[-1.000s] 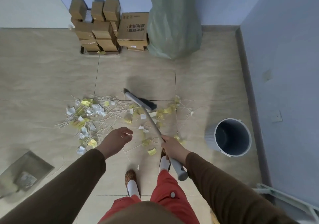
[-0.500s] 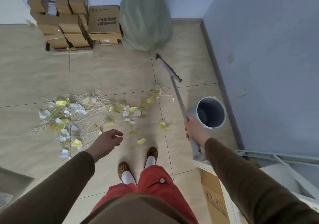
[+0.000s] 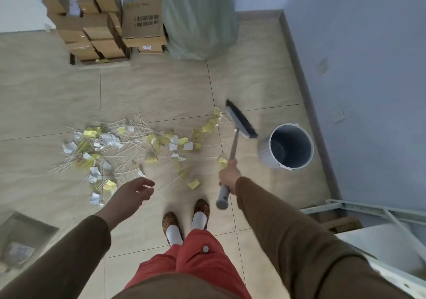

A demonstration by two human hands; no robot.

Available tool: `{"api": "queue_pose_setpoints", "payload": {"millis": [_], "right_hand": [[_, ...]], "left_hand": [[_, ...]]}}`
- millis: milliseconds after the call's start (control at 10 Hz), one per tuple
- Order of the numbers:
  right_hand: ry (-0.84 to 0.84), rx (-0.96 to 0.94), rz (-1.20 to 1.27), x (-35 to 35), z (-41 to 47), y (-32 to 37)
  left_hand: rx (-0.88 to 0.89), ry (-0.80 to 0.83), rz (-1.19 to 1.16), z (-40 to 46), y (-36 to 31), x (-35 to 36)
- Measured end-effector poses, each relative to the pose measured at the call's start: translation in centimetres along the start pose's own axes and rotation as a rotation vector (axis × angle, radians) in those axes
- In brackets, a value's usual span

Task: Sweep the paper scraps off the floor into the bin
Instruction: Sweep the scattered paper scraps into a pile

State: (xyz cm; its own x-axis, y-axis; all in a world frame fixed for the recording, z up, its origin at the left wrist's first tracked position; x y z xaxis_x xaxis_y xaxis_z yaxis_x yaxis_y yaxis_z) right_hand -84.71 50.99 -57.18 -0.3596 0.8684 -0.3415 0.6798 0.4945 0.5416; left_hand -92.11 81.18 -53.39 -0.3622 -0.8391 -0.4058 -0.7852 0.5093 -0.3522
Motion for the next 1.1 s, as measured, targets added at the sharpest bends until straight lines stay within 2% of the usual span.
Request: {"api": "queue_pose_setpoints", "payload": {"millis": [100, 200, 300, 500, 600, 700, 800, 900, 1000, 1100], "right_hand": [[0.123, 0.050, 0.049, 6.0, -3.5, -1.2], [0.250, 0.029, 0.119, 7.8, -5.9, -0.5], [0.294, 0.027, 0.162, 7.9, -8.0, -0.3], [0.207, -0.107, 0.126, 4.5, -13.0, -1.8], [0.076, -0.151, 0.068, 3.5, -14.8, -3.2], [-0.059, -0.167, 0.039, 1.9, -14.0, -3.1], [-0.144, -0.148, 0.033, -1.3, -9.0, -1.1], [-0.189, -0.084, -0.080, -4.1, -1.2, 2.1], [-0.165, -0.117, -0.094, -4.6, 5.1, 5.4], [-0.082, -0.140, -0.056, -1.9, 7.6, 7.3]], "left_hand": [[0.008, 0.007, -0.012, -0.7, -0.4, 0.5], [0.024, 0.019, -0.018, -1.5, -0.9, 1.1], [0.038, 0.040, -0.022, -2.1, -1.5, 1.5], [0.068, 0.069, -0.033, -2.3, -1.3, 1.1], [0.090, 0.086, -0.011, -2.6, -0.2, 0.7], [0.103, 0.090, 0.008, -2.6, 1.6, -0.1], [0.111, 0.065, 0.065, -2.0, 3.4, -1.3], [0.090, 0.037, 0.074, -1.2, 4.8, -1.9], [0.072, -0.009, 0.082, -0.4, 6.3, -2.1], [0.048, -0.010, 0.084, -0.2, 7.9, -1.6]]}}
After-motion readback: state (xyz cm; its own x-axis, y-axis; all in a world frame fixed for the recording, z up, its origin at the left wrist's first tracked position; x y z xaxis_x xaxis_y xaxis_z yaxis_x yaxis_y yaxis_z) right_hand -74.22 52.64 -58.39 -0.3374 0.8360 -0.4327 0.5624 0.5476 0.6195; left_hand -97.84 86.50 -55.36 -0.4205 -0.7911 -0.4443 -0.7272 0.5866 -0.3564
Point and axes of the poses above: each hand's wrist, its own z-axis towards the middle knuckle, its own x-axis out of the palm, y = z × x, the point moved 2 cm from there along z, towards the middle knuckle, and after that the axes turned 13 degrees about -x, right-handed, at the moved point
